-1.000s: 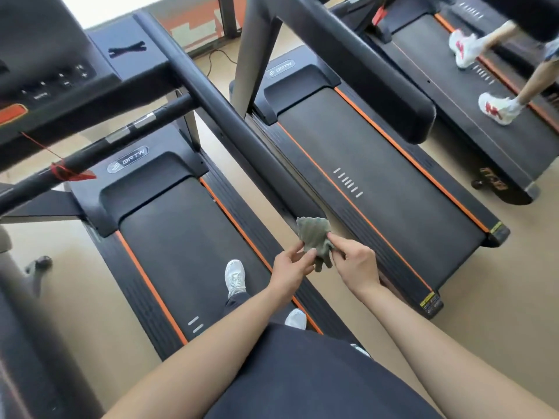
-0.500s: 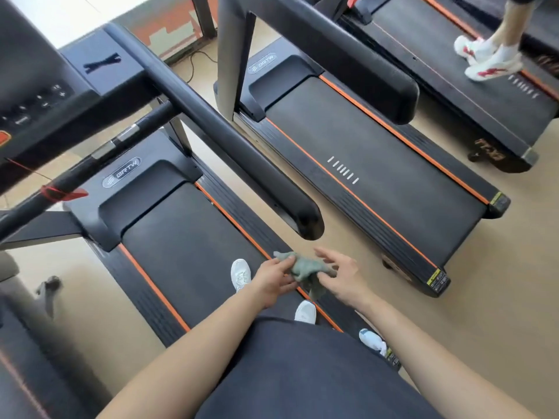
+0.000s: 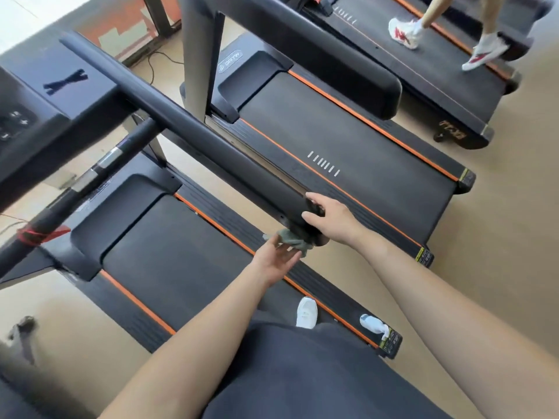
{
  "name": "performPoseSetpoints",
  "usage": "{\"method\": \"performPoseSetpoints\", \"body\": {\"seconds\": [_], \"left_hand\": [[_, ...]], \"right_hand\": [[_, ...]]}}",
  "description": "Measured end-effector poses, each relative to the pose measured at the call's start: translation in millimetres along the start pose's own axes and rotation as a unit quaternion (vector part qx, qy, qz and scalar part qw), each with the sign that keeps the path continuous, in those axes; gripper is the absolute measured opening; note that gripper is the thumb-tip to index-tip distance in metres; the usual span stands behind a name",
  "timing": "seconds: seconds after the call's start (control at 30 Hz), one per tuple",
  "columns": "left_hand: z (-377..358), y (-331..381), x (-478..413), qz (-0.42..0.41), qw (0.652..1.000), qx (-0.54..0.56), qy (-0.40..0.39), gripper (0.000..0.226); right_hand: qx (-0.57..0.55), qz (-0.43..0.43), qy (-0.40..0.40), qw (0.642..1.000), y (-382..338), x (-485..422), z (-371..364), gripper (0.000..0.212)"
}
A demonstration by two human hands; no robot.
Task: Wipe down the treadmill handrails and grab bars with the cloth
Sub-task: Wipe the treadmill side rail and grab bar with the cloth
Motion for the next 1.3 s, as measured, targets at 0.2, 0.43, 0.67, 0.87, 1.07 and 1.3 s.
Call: {"method": "performPoseSetpoints", "body": {"seconds": [0.2, 0.43, 0.67, 0.87, 1.07, 1.3], "left_hand": [[-10, -3, -12, 0.053, 0.997, 0.007, -0.056, 0.044], [-11, 6, -16, 0.127, 0.986, 0.034, -0.107, 0.063], [6, 43, -21, 0.134, 0.981, 0.053, -0.126, 0.075], [23, 85, -28, 0.103, 0.982, 0.072, -0.140, 0.075], [40, 121, -38, 0.039, 0.982, 0.109, -0.146, 0.077], [49, 174, -35, -0.018, 0.985, 0.104, -0.137, 0.072]], "right_hand": [[-0.055, -0.062, -0.015, 0.996, -7, -10, -13, 0.058], [-0.060, -0.094, 0.052, 0.992, -8, -9, -30, 0.057], [-0.074, -0.109, 0.087, 0.987, -12, -10, -33, 0.062], [-0.020, -0.146, 0.048, 0.988, -21, -21, -25, 0.050], [0.023, -0.144, 0.018, 0.989, -48, -53, -23, 0.062], [0.115, -0.144, 0.034, 0.982, -71, -71, -38, 0.082]]}}
Point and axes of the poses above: each hand's wrist, its own x-axis away from the middle knuckle, its own z-axis out of the back of the hand, y = z × x, the point moved 3 cm from there along -x, towards the middle knuckle, and after that the axes turned 3 degrees about -y, right-handed, at the moved point
